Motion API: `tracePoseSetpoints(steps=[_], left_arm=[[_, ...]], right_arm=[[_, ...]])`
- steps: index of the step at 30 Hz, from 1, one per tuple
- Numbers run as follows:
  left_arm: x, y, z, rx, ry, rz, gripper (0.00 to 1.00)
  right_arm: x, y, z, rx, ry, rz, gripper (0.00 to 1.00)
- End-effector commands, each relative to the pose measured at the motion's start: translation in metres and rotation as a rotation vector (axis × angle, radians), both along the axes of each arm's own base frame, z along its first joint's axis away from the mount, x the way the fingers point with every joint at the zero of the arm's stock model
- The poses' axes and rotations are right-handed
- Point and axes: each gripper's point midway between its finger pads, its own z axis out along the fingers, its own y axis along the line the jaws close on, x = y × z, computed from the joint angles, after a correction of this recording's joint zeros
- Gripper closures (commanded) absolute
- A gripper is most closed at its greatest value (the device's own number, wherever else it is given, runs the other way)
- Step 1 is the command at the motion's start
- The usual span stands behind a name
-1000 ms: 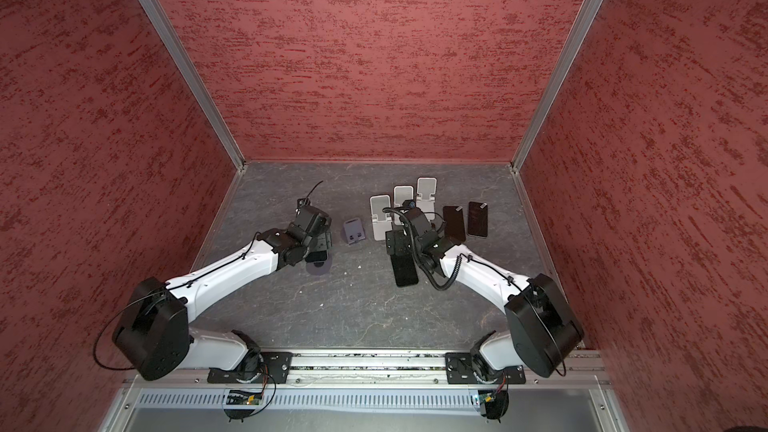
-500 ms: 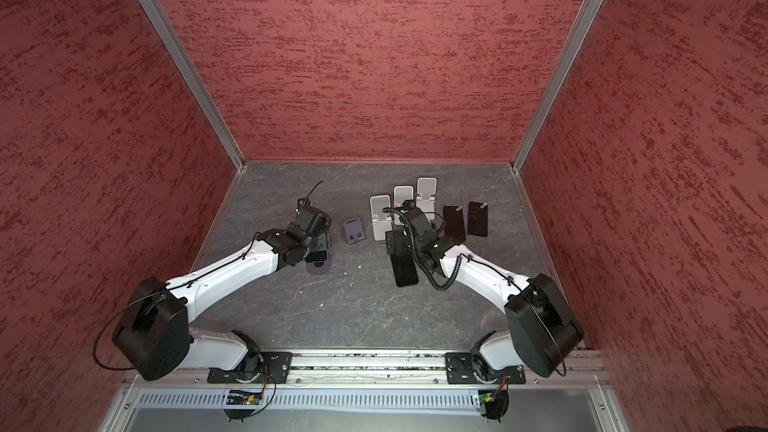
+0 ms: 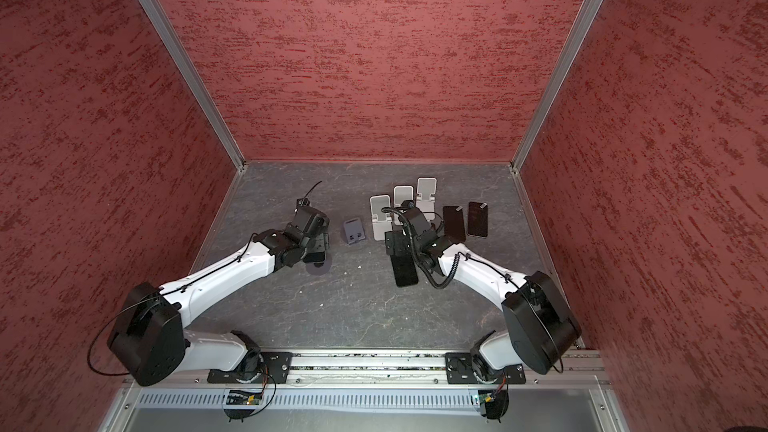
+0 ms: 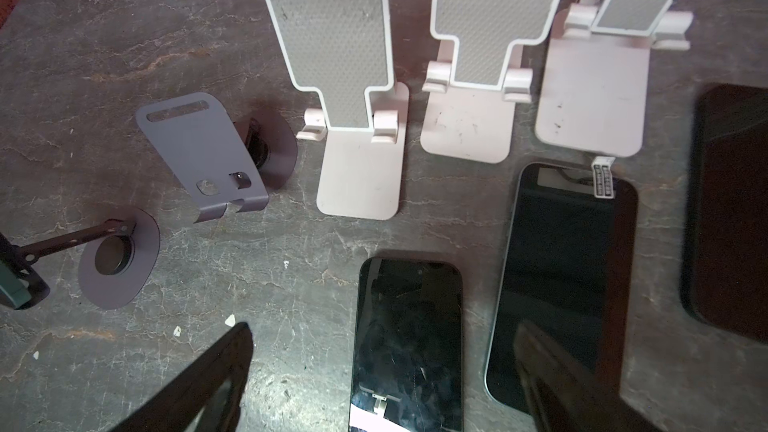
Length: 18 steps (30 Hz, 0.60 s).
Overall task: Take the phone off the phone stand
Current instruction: 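Close the left gripper on the top edge of the black phone, then lift the black phone off the purple stand and carry it toward the other phones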
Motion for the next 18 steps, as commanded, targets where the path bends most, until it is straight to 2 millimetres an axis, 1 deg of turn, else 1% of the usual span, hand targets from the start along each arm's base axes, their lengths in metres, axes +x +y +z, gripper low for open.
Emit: tracePoseSetpoints(steps=[1, 10, 18], left_arm=[[0.005, -0.002, 0.025, -0.018, -0.063, -0.009, 0.35], [-0.004, -0.008, 0.034, -0.024, -0.065, -0.03, 0.36], [-0.017, -0.018, 0.044, -0.026, -0.075, -0.056, 0.36]], right_arm=[[0.007, 0.004, 0.011, 0.025, -0.015, 0.003, 0.01], [0.007, 0.004, 0.01, 0.029, -0.014, -0.005, 0.01], [0.01, 0.004, 0.013, 0.037, -0.024, -0.017, 0.01]])
